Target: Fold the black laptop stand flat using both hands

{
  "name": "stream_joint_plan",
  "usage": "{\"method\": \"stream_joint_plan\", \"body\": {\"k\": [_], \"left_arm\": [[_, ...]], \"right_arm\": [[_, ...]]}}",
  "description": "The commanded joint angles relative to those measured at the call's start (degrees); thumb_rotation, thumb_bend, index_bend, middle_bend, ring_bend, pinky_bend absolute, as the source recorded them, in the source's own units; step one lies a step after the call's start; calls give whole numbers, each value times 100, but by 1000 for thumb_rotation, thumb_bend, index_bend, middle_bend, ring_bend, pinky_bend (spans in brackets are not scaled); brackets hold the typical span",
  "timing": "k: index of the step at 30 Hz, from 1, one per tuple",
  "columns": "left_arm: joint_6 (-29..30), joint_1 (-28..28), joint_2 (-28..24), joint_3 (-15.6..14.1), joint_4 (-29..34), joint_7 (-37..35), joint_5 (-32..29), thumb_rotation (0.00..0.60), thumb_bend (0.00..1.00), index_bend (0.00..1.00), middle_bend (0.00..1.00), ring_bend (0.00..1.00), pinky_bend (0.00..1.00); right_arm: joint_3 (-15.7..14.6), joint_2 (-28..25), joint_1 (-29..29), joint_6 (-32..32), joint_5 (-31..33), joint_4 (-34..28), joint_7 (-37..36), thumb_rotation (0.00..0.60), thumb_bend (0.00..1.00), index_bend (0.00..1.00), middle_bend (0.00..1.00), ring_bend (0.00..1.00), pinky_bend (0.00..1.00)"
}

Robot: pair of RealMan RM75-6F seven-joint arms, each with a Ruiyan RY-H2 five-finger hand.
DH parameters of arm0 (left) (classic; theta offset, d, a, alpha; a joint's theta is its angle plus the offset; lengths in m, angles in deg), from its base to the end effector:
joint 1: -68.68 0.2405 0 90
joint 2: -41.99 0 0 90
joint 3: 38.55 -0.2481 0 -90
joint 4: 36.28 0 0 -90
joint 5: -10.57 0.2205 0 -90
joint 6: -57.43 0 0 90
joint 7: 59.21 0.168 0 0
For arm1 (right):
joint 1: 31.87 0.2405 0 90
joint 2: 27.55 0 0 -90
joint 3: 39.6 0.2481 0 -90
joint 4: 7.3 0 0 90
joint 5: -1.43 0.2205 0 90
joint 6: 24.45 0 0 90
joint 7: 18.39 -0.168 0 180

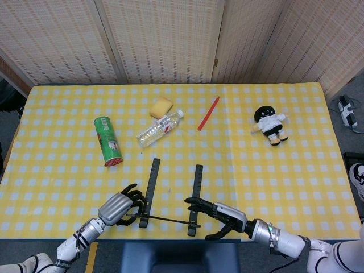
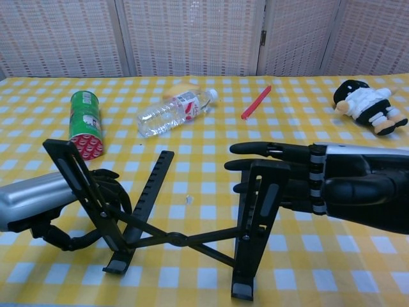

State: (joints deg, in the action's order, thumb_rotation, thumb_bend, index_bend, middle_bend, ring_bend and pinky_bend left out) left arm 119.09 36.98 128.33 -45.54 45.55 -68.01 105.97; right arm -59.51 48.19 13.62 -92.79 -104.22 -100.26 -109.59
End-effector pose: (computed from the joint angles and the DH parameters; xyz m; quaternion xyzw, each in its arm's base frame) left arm -0.1946 0.2492 -0.0560 -0.7893 -0.4114 -0.3849 0.2441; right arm -0.1515 -0.2198 -0.0171 -0.4631 0.7928 -0.3638 0.1573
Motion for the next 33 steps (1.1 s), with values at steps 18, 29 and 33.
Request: {"method": "stream_joint_plan", "body": {"k": [18,29,33], "left_arm": [[133,246,-529,101,566,427,-455,600,519,231,307,158,6],[757,655,-1056,161,932,476,-538,600,505,227,302,150,3],[956,792,-1222,207,1014,471,-574,600,482,217,296,147,1]], "right_arm": [[27,-52,-159,1,19,24,592,478,0,0,16,84,0],[172,-62,-459,73,252,-179,1937,490,0,0,15,78,0],[204,-120,-572,-22,238,-265,2256,491,0,0,10,70,0]]}}
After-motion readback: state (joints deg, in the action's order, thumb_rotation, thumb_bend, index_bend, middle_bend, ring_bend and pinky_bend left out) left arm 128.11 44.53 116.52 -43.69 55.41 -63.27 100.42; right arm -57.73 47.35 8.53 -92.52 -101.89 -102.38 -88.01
